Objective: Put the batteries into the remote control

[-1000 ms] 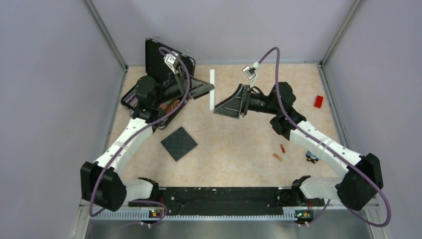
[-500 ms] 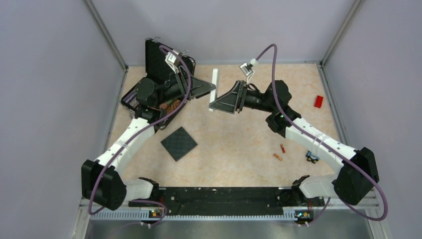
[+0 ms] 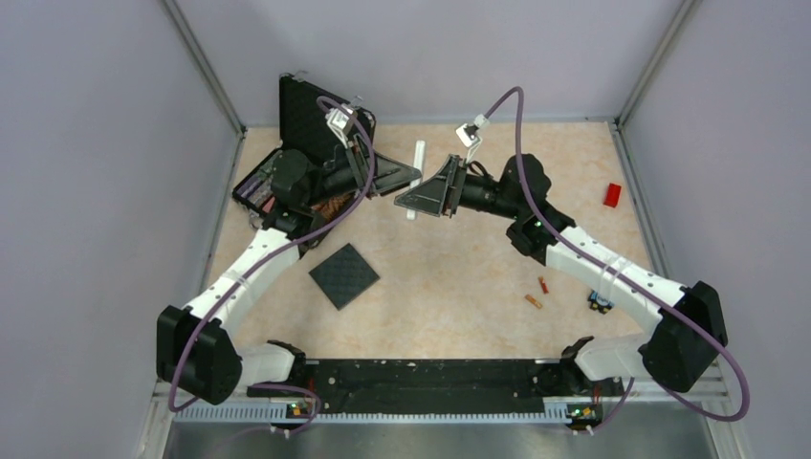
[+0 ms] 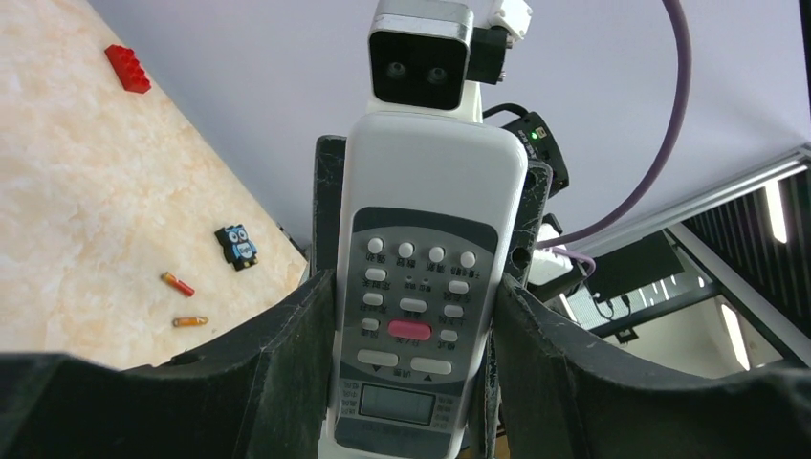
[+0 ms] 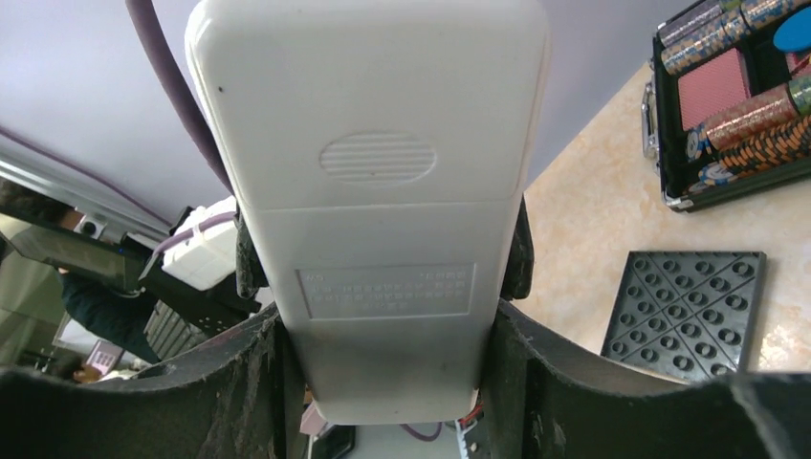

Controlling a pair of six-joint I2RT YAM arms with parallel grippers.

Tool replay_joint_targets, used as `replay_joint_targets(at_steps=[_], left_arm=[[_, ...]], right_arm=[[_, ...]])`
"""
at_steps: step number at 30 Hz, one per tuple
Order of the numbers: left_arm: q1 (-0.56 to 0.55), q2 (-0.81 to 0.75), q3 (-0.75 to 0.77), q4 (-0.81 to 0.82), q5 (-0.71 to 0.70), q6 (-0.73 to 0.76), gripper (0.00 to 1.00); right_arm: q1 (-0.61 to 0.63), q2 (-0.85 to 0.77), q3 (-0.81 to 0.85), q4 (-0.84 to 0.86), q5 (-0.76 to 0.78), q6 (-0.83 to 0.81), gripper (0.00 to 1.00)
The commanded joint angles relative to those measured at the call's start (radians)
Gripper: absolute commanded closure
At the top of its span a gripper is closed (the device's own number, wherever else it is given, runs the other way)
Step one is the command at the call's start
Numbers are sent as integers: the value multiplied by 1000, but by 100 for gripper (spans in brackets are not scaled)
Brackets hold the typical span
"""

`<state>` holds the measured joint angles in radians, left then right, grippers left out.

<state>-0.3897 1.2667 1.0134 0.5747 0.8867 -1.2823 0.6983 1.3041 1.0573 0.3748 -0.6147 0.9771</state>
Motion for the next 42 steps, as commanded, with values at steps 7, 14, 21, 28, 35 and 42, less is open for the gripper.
replay_joint_targets(at_steps=[7,14,21,28,35,42], left_arm=[[-10,-67,1,-81,-38,136,52],[-36,-46,-14,-79,-45,154,52],[-47,-69,-42,-99,-57,178,100],[-46,-78,-20,-179,-46,237,100],[-46,-83,18,-229,-20,288,100],[-45,-89,70,-280,84,283,100]], right_arm=[[13,21,44,-60,21,23,53],[20,26,45,-64,-1,48,53],[20,47,45,-76,-10,72,49],[18,20,39,-128,10,21,15],[-11,-136,29,-244,61,-168,1],[-117,-258,86,-372,41,-265,1]])
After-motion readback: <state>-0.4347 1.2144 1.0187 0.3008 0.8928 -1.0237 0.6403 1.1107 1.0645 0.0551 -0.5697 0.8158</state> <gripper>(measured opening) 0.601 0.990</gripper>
